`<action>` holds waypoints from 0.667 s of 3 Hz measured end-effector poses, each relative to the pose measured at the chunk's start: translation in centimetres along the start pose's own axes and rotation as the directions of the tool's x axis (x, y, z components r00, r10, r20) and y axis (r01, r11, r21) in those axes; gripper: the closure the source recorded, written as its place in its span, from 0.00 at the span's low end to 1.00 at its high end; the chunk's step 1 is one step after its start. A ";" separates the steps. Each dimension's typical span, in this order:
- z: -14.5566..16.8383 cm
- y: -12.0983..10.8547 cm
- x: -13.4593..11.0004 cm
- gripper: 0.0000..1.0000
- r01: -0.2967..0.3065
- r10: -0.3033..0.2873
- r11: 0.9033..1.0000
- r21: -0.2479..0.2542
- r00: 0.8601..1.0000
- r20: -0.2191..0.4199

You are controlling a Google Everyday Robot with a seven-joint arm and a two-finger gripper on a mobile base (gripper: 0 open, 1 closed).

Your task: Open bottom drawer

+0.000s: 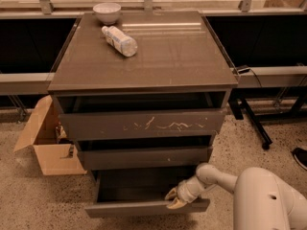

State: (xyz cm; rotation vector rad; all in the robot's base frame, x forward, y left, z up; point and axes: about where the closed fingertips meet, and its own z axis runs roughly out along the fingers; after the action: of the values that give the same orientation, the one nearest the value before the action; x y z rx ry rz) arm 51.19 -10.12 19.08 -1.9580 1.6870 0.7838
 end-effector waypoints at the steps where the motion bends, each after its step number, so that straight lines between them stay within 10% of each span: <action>1: 0.4 1.2 -0.5 0.96 0.015 -0.014 0.999 -0.031 1.000 0.016; 2: 0.4 1.2 -0.5 0.73 0.015 -0.014 0.999 -0.031 1.000 0.016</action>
Offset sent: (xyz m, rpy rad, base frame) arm -0.0115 0.0043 0.0009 0.0130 0.0136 0.0269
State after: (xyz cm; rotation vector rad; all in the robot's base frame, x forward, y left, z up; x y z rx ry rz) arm 49.87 -9.62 19.16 -1.9770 1.6592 0.8226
